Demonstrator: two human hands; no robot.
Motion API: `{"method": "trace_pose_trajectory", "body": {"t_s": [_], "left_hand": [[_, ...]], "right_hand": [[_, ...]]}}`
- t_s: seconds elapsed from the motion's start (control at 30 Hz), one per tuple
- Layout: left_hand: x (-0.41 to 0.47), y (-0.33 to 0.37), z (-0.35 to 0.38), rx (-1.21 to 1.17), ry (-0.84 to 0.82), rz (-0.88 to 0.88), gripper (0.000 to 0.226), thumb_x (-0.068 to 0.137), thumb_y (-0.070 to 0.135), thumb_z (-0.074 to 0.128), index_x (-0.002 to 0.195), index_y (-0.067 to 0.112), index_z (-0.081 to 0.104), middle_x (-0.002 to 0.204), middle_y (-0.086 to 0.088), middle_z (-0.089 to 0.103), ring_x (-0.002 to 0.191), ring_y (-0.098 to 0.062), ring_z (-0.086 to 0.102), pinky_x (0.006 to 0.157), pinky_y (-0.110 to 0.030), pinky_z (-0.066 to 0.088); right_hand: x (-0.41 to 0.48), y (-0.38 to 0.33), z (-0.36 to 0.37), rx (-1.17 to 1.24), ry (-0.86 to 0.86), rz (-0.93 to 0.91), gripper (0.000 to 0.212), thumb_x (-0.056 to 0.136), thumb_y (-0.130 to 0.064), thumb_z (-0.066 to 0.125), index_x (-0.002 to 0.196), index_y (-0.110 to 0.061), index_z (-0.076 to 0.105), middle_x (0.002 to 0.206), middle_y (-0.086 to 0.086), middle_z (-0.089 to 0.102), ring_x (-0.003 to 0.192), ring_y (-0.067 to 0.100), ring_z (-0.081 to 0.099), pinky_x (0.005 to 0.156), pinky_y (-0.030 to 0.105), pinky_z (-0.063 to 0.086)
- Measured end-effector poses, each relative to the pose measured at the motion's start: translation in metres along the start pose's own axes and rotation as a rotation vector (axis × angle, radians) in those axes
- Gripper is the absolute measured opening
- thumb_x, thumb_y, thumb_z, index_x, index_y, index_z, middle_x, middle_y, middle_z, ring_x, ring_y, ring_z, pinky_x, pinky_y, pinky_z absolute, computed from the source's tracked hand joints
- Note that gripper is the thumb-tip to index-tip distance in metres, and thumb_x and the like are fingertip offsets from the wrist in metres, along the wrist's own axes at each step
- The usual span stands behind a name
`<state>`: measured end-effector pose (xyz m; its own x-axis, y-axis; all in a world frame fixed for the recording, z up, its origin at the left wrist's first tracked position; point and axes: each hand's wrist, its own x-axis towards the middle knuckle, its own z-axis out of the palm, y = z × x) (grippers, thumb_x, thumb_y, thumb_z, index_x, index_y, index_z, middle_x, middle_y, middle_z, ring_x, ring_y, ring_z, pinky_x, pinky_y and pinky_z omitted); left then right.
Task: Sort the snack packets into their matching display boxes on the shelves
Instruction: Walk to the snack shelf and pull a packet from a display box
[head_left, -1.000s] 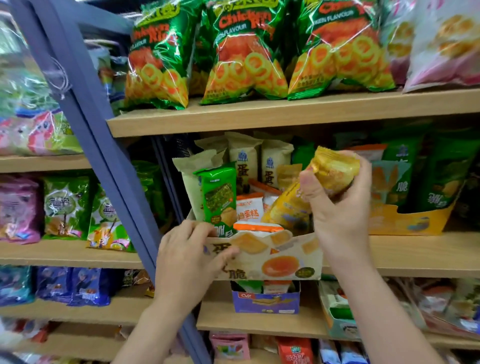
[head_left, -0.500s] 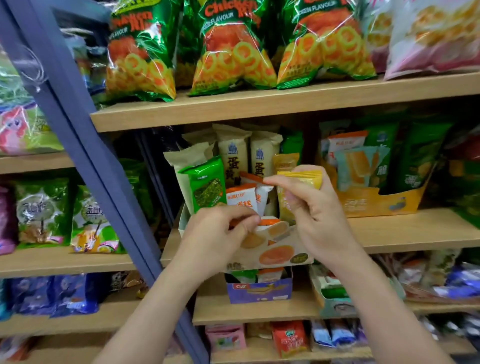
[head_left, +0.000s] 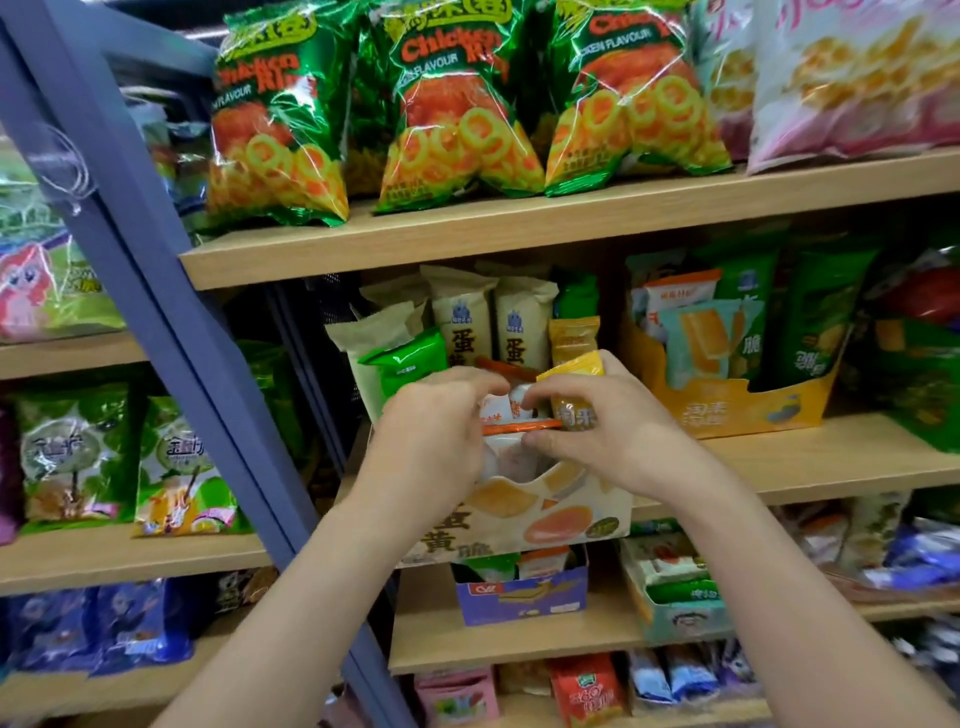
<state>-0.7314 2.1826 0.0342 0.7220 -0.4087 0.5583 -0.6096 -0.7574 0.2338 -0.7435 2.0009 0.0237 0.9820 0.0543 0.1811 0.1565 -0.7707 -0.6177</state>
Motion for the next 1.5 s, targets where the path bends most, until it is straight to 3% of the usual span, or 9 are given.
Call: {"method": "trace_pose_trajectory", "body": {"t_s": [0.13,0.3,0.5,0.73,0.87,1.0,1.17,1.33,1.5], "left_hand": [[0.034,0.000,0.002,0.531,-0.346,0.035,0.033,0.091,0.011,0.052,0.123,0.019,0.054,0.121,-0.001,0.060,0.114,-0.024,0.051,0.088,-0.034,0.042],[0.043,0.009,0.005,0.600,-0.495,0.031,0.055,0.100,0.057,0.023,0.135,0.019,0.041,0.125,-0.007,0.059,0.117,-0.030,0.051,0.092,-0.041,0.035],[0.058,0.012,0.009,0.640,-0.545,0.063,0.071,0.080,0.061,0.065,0.130,0.018,0.040,0.114,-0.007,0.062,0.106,-0.030,0.057,0.082,-0.038,0.044],[0.053,0.006,0.002,0.661,-0.592,0.103,0.069,0.077,0.061,0.068,0.130,0.023,0.047,0.118,-0.003,0.052,0.112,-0.026,0.048,0.084,-0.033,0.040],[0.044,0.002,0.001,0.643,-0.451,0.107,0.071,0.086,0.040,0.068,0.146,0.031,0.030,0.115,-0.005,0.065,0.103,-0.031,0.062,0.073,-0.035,0.049],[0.035,-0.008,-0.005,0.394,-0.329,0.013,0.055,0.081,0.042,0.072,0.132,0.043,0.051,0.113,0.007,0.068,0.106,-0.021,0.061,0.076,-0.030,0.046],[0.021,-0.016,-0.018,0.054,-0.020,0.052,0.038,0.075,0.008,0.076,0.108,0.025,0.072,0.099,0.011,0.069,0.098,-0.016,0.063,0.083,-0.033,0.051],[0.014,-0.009,-0.061,-0.100,0.303,0.233,0.037,0.075,-0.006,0.068,0.108,0.011,0.070,0.108,0.001,0.067,0.104,-0.016,0.061,0.089,-0.034,0.051],[-0.017,-0.002,-0.085,-0.364,0.561,0.256,0.044,0.079,-0.019,0.068,0.110,0.011,0.061,0.110,-0.009,0.063,0.107,-0.024,0.061,0.086,-0.027,0.051]], "right_hand": [[0.005,0.012,-0.001,-0.071,0.160,-0.045,0.037,0.092,-0.030,0.066,0.125,-0.045,0.058,0.136,-0.004,0.030,0.110,0.022,0.054,0.094,0.036,0.050],[0.004,0.031,0.010,0.020,0.441,-0.124,0.059,0.093,-0.013,0.064,0.142,-0.038,0.043,0.137,-0.001,0.034,0.093,0.010,0.047,0.081,0.021,0.041],[0.008,0.045,0.020,0.026,0.612,-0.104,0.038,0.093,-0.014,0.065,0.130,-0.020,0.061,0.133,0.003,0.057,0.128,0.021,0.047,0.106,0.040,0.042],[-0.024,0.046,0.035,0.592,0.150,-0.062,0.082,0.078,-0.069,0.062,0.145,-0.062,0.016,0.162,-0.024,0.000,0.149,0.000,0.002,0.117,0.038,0.020],[-0.030,0.056,0.032,0.518,0.003,-0.085,0.106,0.062,-0.056,0.082,0.143,-0.066,0.015,0.162,-0.024,0.004,0.149,-0.001,0.003,0.121,0.039,0.017],[-0.025,0.054,0.039,0.446,0.150,-0.050,0.099,0.058,-0.053,0.082,0.142,-0.059,0.030,0.160,-0.020,0.020,0.147,0.002,0.018,0.120,0.039,0.026],[-0.012,0.046,0.059,0.462,0.238,-0.057,0.090,0.056,-0.060,0.077,0.138,-0.055,0.039,0.158,-0.017,0.028,0.144,0.004,0.026,0.117,0.040,0.033],[0.005,0.041,0.067,0.408,0.308,-0.077,0.081,0.069,-0.047,0.082,0.133,-0.054,0.034,0.144,-0.014,0.037,0.126,0.000,0.037,0.100,0.020,0.037],[0.014,0.042,0.062,0.342,0.233,0.017,0.090,0.068,-0.050,0.082,0.143,-0.044,0.033,0.145,-0.008,0.034,0.129,0.009,0.039,0.106,0.033,0.042]]}}
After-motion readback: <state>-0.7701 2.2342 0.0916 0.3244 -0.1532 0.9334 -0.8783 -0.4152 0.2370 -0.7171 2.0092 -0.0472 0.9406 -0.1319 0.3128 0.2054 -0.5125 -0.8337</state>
